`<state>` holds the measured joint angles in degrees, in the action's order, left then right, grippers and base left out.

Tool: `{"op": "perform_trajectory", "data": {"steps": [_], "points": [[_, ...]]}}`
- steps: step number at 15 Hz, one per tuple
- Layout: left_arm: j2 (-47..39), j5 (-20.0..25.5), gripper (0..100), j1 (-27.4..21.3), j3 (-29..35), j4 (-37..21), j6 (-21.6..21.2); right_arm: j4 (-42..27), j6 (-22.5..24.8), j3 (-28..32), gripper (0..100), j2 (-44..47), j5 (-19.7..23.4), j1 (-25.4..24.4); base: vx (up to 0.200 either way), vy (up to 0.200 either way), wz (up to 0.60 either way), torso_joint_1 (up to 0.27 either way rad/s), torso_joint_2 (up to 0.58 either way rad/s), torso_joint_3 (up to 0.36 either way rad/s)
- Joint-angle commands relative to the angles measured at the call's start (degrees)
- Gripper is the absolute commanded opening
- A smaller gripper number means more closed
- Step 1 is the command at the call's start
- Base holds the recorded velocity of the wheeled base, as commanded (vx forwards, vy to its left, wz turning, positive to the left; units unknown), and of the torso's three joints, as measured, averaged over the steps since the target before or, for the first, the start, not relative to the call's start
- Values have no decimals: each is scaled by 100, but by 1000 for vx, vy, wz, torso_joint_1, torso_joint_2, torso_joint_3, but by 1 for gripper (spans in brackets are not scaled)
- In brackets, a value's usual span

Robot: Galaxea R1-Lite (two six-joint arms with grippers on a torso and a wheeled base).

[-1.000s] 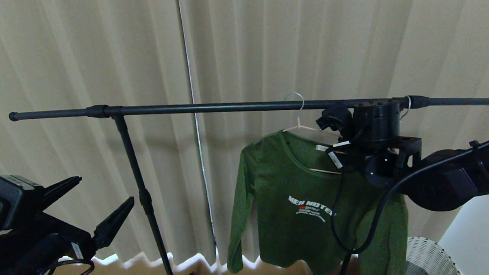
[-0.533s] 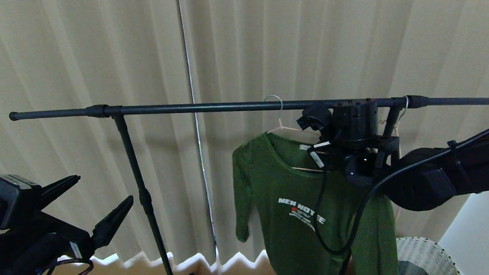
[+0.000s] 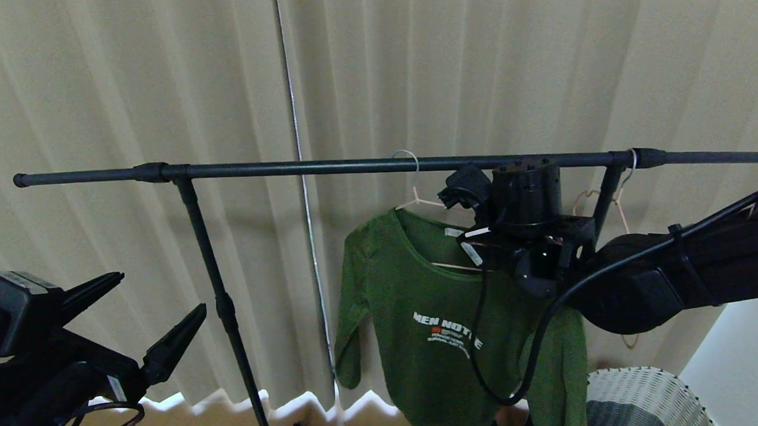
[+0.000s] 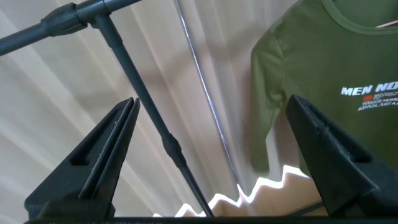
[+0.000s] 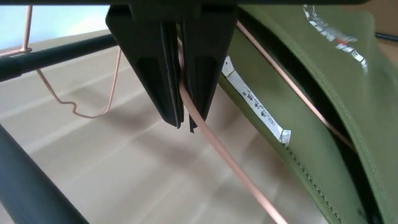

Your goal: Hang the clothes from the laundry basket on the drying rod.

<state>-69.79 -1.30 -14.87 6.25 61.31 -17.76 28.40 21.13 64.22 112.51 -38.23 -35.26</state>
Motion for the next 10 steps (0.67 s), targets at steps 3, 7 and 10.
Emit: {"op": "perform_trajectory", "data": {"steps": [3,7,10], "points": [[1,-1,100,11,-1,4,1,113,-214,-138,100,-62,35,-8,0,0,0,0,0,0],[1,-1,100,19,-1,4,1,122,-531,-577,100,-396,316,-96,0,0,0,0,0,0],[1,-1,100,19,-1,4,1,157,-768,-946,100,-642,993,-157,0,0,0,0,0,0]]}}
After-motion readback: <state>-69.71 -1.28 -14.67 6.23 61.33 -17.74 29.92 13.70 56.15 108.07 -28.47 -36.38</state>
